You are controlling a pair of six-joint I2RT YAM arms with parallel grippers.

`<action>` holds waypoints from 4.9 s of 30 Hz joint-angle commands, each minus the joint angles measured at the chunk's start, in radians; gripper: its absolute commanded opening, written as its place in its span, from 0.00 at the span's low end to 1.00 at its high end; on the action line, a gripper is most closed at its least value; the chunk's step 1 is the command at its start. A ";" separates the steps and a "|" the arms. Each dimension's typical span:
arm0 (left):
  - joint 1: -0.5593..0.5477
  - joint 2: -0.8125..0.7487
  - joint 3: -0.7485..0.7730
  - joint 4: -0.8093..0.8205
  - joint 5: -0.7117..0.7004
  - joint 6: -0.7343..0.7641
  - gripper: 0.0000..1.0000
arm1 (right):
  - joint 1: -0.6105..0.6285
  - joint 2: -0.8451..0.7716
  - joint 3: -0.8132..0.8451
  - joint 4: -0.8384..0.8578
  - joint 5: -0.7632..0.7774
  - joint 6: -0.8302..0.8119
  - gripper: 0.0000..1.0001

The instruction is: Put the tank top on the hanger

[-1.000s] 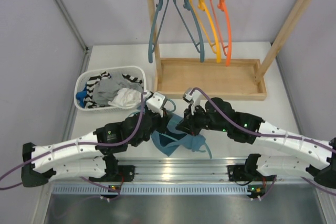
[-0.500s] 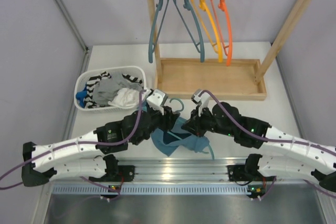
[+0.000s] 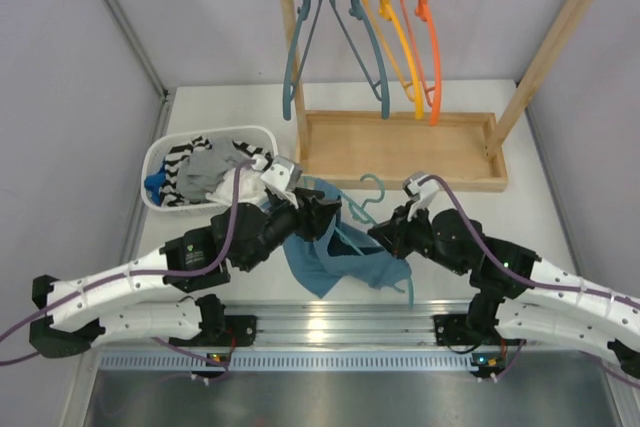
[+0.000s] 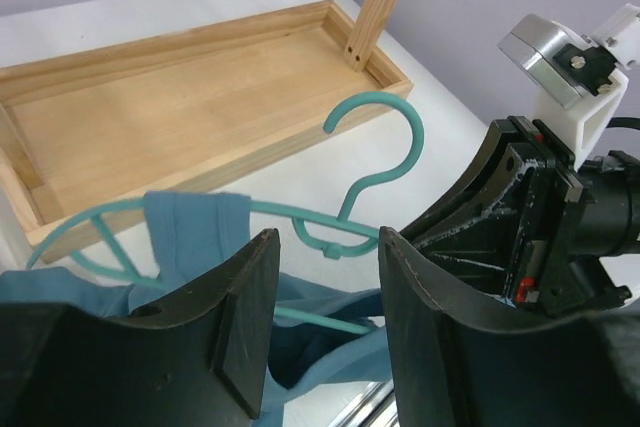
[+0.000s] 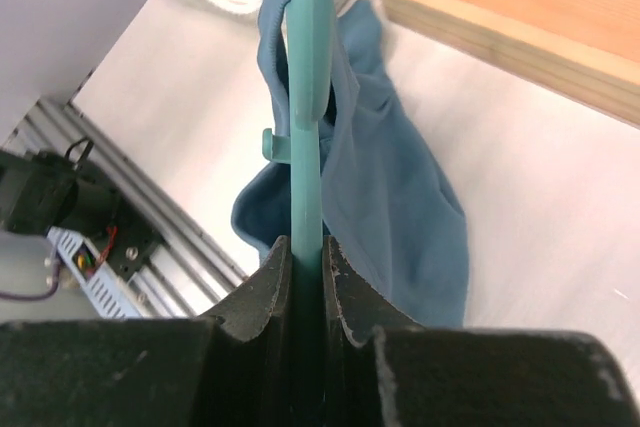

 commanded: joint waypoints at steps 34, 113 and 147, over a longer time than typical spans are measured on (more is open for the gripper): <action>-0.003 -0.138 0.142 -0.138 0.019 -0.009 0.47 | -1.050 0.197 0.654 -0.354 -0.349 -0.080 0.00; -0.003 -0.156 0.180 -0.134 -0.038 0.185 0.48 | -1.228 0.889 1.643 -0.417 -0.384 -0.349 0.00; -0.001 -0.139 0.156 -0.120 -0.035 0.144 0.48 | -1.250 0.700 1.414 -0.440 -0.312 -0.315 0.77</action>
